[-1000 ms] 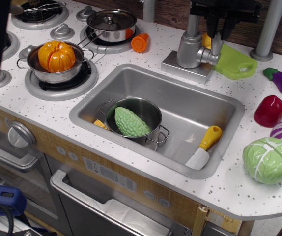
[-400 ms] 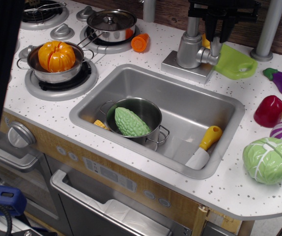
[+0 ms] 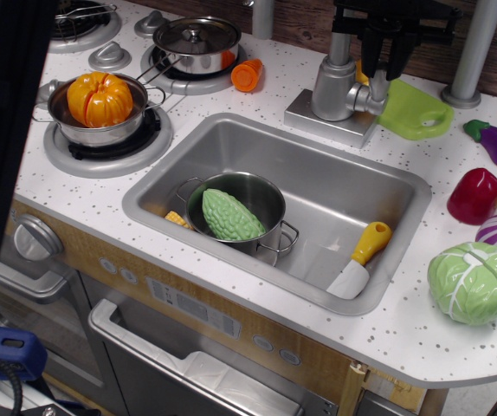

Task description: Turn lever vertical to front

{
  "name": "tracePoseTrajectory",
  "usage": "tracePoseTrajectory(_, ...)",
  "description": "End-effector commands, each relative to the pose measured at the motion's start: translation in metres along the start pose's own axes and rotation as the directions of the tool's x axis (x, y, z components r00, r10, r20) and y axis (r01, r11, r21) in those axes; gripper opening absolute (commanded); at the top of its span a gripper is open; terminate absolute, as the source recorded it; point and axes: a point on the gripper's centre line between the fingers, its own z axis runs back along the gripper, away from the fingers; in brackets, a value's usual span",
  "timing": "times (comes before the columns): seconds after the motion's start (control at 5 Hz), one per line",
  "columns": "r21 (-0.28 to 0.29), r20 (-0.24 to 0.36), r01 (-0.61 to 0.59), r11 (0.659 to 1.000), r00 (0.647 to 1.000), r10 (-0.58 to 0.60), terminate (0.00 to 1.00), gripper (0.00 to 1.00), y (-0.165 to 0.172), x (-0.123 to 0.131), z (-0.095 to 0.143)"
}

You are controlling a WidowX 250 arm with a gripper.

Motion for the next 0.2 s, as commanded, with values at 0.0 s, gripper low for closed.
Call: tracePoseTrajectory(0.0,0.000,0.004,0.046,0.999,0.999,-0.046,1.00,0.00,-0.0253,-0.0231,0.0038)
